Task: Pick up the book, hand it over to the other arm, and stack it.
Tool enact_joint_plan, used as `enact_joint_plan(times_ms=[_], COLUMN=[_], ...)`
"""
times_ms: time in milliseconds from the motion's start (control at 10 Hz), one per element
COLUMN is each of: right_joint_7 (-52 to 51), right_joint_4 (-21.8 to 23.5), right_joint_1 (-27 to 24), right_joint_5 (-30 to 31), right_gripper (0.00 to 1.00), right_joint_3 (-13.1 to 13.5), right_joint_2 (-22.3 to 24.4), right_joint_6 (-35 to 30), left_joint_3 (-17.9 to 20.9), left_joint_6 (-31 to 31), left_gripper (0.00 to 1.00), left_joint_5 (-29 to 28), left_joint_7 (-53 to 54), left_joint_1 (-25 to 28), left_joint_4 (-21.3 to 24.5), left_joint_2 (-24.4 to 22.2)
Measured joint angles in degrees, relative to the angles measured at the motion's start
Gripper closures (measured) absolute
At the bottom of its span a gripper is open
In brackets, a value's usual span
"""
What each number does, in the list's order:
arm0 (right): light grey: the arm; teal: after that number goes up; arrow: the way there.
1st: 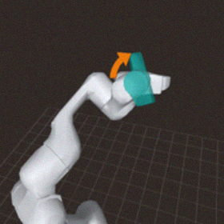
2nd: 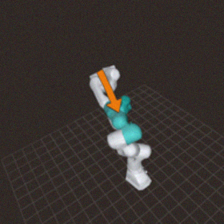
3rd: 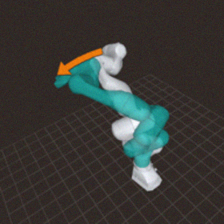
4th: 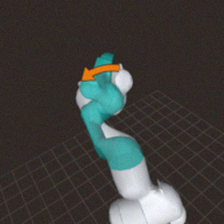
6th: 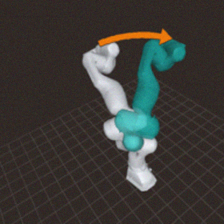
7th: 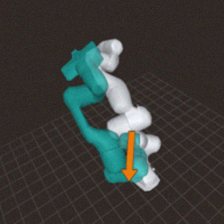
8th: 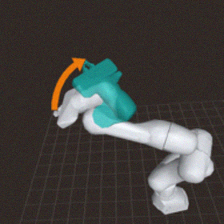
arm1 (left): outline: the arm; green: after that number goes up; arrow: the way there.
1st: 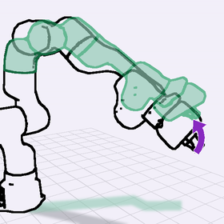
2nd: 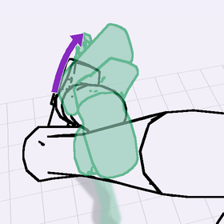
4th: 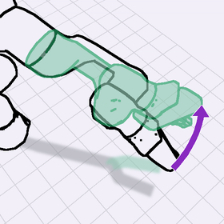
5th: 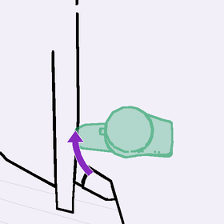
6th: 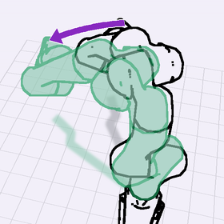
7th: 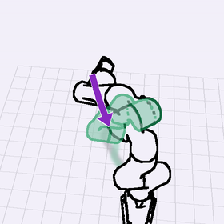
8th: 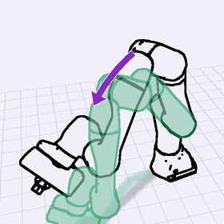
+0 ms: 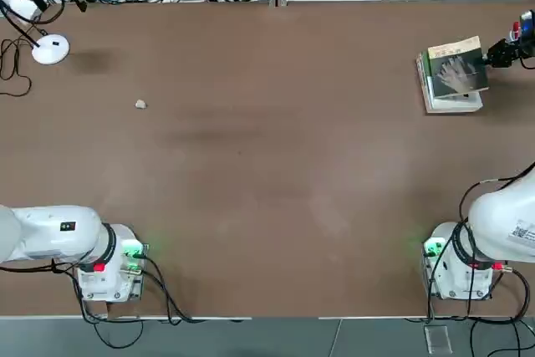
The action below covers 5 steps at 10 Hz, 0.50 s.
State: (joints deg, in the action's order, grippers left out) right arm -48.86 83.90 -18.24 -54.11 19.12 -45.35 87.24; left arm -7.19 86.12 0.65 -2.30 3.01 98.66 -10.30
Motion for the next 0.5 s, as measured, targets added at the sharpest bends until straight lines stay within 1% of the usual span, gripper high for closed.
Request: enact_joint_plan(times_ms=[500], right_joint_7=[-0.9], right_joint_4=[0.0], right_joint_1=[0.0], right_joint_5=[-0.1], right_gripper=[0.85], right_joint_3=[-0.1], right_joint_2=[-0.1], right_joint_6=[0.0], left_joint_3=[0.0], left_joint_6=[0.0], left_gripper=[0.0], left_joint_5=[0.0], left_joint_7=[0.0], left_joint_1=[0.0], left_joint_4=[0.0], left_joint_2=[0.0])
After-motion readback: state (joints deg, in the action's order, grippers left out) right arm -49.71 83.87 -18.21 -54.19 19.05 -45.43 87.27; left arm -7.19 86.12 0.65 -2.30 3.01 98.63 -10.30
